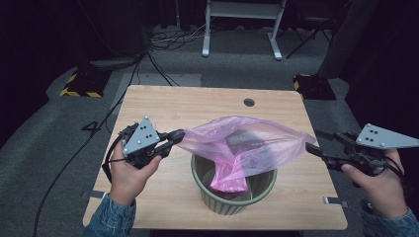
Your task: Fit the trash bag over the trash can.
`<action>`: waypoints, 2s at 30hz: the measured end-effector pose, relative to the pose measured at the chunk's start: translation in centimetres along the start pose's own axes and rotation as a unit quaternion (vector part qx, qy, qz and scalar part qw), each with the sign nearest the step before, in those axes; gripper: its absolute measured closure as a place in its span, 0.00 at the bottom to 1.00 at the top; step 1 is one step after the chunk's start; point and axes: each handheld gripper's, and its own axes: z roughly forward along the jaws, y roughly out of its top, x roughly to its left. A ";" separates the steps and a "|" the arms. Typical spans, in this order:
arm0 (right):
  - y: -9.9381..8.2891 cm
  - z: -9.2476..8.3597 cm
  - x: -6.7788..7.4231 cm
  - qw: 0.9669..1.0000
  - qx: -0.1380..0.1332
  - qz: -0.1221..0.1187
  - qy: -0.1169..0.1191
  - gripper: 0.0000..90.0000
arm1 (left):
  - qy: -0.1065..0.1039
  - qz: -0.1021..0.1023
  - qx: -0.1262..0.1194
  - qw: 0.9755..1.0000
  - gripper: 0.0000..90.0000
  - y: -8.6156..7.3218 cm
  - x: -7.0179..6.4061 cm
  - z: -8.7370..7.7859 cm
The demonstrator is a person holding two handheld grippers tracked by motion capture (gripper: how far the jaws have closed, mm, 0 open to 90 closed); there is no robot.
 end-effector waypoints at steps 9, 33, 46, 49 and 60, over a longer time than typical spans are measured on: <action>0.7 5.5 2.8 0.996 0.055 -0.002 0.064 0.62 | -0.041 0.008 -0.011 0.999 0.97 -0.5 -2.6 -0.8; 2.7 14.7 6.7 0.989 0.051 0.085 0.109 0.26 | -0.136 0.047 -0.014 0.989 0.97 -1.4 -6.0 0.0; 3.0 14.8 6.8 0.982 0.055 0.065 0.170 0.99 | -0.147 0.056 -0.018 0.987 0.98 -1.0 -6.4 -0.1; 3.4 14.2 6.9 0.984 0.053 0.051 0.163 1.00 | -0.146 0.059 -0.019 0.987 0.98 -0.9 -6.4 -0.2; 3.9 12.4 8.0 0.980 0.018 0.113 0.164 0.33 | -0.163 0.076 -0.027 0.983 0.98 -0.6 -7.9 -0.2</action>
